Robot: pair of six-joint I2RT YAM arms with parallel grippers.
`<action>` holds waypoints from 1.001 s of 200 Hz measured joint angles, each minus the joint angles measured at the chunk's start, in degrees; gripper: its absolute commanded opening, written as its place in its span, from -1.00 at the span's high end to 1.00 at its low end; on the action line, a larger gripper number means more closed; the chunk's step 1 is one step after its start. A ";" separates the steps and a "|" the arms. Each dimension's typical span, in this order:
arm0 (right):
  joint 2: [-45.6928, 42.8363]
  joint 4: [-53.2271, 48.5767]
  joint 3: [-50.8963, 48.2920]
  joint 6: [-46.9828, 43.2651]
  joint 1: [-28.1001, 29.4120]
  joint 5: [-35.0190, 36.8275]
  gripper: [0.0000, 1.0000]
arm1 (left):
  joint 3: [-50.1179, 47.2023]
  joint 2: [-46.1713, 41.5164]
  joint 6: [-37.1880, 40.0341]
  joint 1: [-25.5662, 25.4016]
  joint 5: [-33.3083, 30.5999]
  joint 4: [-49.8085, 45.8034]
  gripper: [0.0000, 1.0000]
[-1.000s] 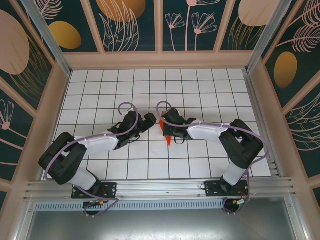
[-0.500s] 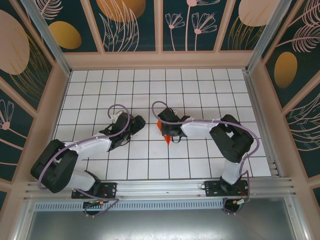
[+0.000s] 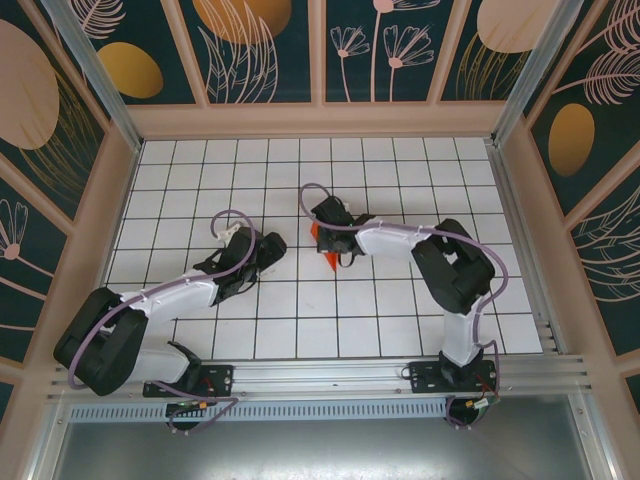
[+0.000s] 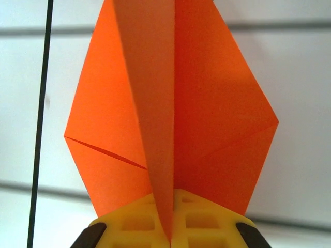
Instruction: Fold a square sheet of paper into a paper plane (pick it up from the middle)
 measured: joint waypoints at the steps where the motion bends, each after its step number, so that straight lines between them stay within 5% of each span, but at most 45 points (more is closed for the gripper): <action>1: 0.11 0.00 0.15 -0.13 -0.11 0.00 0.93 | 0.00 0.00 0.00 0.00 0.00 -0.02 -0.97; 57: 8.37 -0.72 11.21 -5.27 -6.93 -0.04 0.83 | 0.02 0.11 1.29 0.00 0.02 -1.36 -0.97; 144: 11.21 -1.92 13.20 -5.77 -8.24 -1.31 0.66 | 0.42 2.36 2.60 0.26 0.13 -1.66 -0.97; 200: 10.03 -5.70 15.32 -5.29 -8.28 -1.22 0.25 | 5.35 2.27 4.83 0.96 -1.95 -5.66 -0.97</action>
